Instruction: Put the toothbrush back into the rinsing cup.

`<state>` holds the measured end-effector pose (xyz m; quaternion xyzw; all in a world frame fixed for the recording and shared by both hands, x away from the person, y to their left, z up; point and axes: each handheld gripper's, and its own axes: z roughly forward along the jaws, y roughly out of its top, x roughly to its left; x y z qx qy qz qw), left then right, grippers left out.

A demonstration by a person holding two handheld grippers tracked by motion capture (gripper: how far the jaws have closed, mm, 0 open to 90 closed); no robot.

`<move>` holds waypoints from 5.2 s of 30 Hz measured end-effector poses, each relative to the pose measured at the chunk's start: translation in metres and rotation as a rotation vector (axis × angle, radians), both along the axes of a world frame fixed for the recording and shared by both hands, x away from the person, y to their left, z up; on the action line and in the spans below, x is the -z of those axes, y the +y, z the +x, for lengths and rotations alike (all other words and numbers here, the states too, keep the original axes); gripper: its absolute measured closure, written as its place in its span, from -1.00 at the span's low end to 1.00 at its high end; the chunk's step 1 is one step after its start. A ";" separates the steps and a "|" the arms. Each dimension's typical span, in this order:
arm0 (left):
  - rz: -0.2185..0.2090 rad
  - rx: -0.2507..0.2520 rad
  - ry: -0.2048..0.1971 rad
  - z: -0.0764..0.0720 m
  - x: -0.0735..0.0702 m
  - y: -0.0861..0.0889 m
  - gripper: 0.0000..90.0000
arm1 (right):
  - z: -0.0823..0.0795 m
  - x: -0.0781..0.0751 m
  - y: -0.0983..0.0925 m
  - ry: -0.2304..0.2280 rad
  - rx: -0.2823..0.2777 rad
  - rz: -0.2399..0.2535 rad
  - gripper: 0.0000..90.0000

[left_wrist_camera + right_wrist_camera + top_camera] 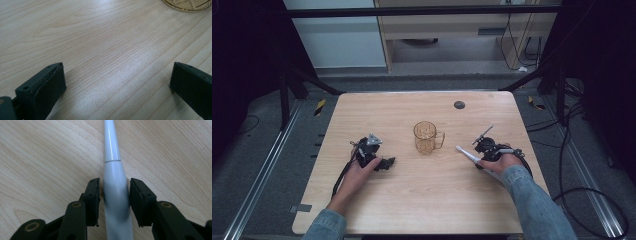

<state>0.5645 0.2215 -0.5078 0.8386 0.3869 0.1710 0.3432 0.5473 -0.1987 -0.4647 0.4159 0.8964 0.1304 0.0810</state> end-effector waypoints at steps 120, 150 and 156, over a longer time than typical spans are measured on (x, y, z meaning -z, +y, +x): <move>-0.004 -0.002 -0.002 0.000 0.000 0.000 -1.00 | 0.047 -0.146 0.052 -0.619 0.156 0.491 0.50; -0.002 0.000 -0.003 0.000 0.000 0.000 -1.00 | 0.054 -0.173 0.074 -0.717 0.153 0.550 0.50; -0.001 0.000 -0.003 0.000 0.000 0.000 -1.00 | 0.055 -0.173 0.083 -0.720 0.139 0.568 0.50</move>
